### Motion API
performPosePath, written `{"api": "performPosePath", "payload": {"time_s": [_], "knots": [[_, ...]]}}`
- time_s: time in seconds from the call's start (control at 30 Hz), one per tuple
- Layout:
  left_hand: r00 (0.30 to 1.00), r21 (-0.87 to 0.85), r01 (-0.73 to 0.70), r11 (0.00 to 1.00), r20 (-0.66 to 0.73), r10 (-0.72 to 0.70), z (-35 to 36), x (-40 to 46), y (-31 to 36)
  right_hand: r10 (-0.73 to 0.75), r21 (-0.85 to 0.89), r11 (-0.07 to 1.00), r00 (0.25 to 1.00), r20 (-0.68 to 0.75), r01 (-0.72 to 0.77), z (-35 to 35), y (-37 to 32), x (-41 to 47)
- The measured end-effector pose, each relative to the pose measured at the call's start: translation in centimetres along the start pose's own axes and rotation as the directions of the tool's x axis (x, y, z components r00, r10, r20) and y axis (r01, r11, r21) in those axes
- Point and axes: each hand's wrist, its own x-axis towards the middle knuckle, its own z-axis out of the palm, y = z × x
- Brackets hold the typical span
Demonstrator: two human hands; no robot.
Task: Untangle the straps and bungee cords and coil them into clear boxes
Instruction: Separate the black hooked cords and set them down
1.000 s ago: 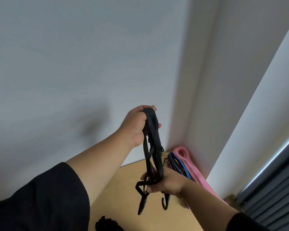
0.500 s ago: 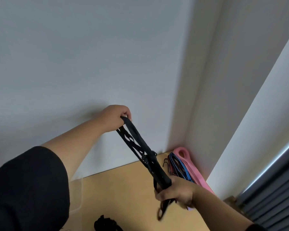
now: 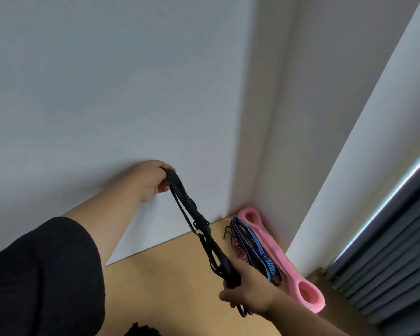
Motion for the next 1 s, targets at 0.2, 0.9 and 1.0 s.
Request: {"api": "performPosePath", "payload": {"time_s": [0.2, 0.9, 1.0], "knots": [[0.998, -0.250, 0.055, 0.967, 0.029, -0.049, 3.2, 1.0, -0.7, 0.072, -0.186, 0.976, 0.975, -0.210, -0.112, -0.5, 1.6, -0.5], [0.994, 0.613, -0.072, 0.786, -0.017, 0.105, 12.4, 7.6, -14.3, 0.252, -0.717, 0.648, 0.961, -0.115, -0.256, 0.4, 10.9, 4.2], [0.998, 0.660, 0.003, 0.751, -0.047, 0.037, 12.1, 8.3, -17.2, 0.254, -0.745, 0.626, 0.964, -0.083, -0.229, 0.9, 11.9, 4.7]]}}
